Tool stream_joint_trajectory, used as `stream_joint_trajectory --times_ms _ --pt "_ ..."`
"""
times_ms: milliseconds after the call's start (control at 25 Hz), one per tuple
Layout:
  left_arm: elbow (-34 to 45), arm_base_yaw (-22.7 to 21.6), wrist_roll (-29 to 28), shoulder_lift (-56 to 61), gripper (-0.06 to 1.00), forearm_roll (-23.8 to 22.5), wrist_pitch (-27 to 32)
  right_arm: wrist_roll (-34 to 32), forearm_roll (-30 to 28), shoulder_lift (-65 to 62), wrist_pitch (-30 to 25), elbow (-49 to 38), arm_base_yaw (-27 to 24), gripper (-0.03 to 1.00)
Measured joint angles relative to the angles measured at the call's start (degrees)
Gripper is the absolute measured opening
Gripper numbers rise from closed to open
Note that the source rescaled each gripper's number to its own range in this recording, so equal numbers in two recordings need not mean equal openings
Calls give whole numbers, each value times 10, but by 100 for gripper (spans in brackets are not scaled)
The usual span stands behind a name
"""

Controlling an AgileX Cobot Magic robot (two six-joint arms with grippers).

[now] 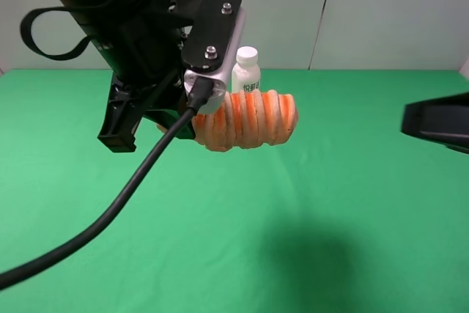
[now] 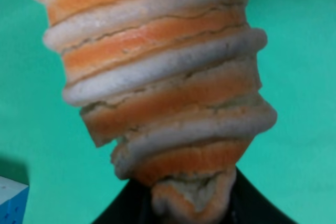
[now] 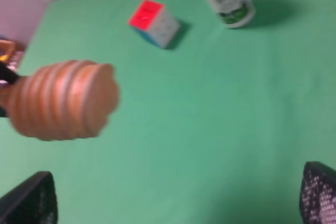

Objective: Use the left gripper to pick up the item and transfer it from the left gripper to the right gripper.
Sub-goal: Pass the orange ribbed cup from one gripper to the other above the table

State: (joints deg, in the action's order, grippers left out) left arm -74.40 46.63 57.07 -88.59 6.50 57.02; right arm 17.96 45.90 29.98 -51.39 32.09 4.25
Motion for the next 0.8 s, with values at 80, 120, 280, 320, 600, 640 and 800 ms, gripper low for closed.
stream_joint_trajectory --times_ms 80,120,280,320,600,640,800 --pt "0 0 0 0 2 0 -2 50 53 31 1 0 0 100" --pt "0 0 0 0 2 0 -3 71 75 48 1 0 0 100" --pt "0 0 -1 0 2 0 -5 157 155 112 3 0 0 100" --pt "0 0 -1 0 2 0 -7 172 173 129 3 0 0 100" --pt "0 0 -1 0 0 1 -16 273 250 210 -2 0 0 100" --pt "0 0 -1 0 0 1 -17 284 260 218 -5 0 0 100" --pt "0 0 -1 0 0 2 -22 311 284 240 -22 0 0 100"
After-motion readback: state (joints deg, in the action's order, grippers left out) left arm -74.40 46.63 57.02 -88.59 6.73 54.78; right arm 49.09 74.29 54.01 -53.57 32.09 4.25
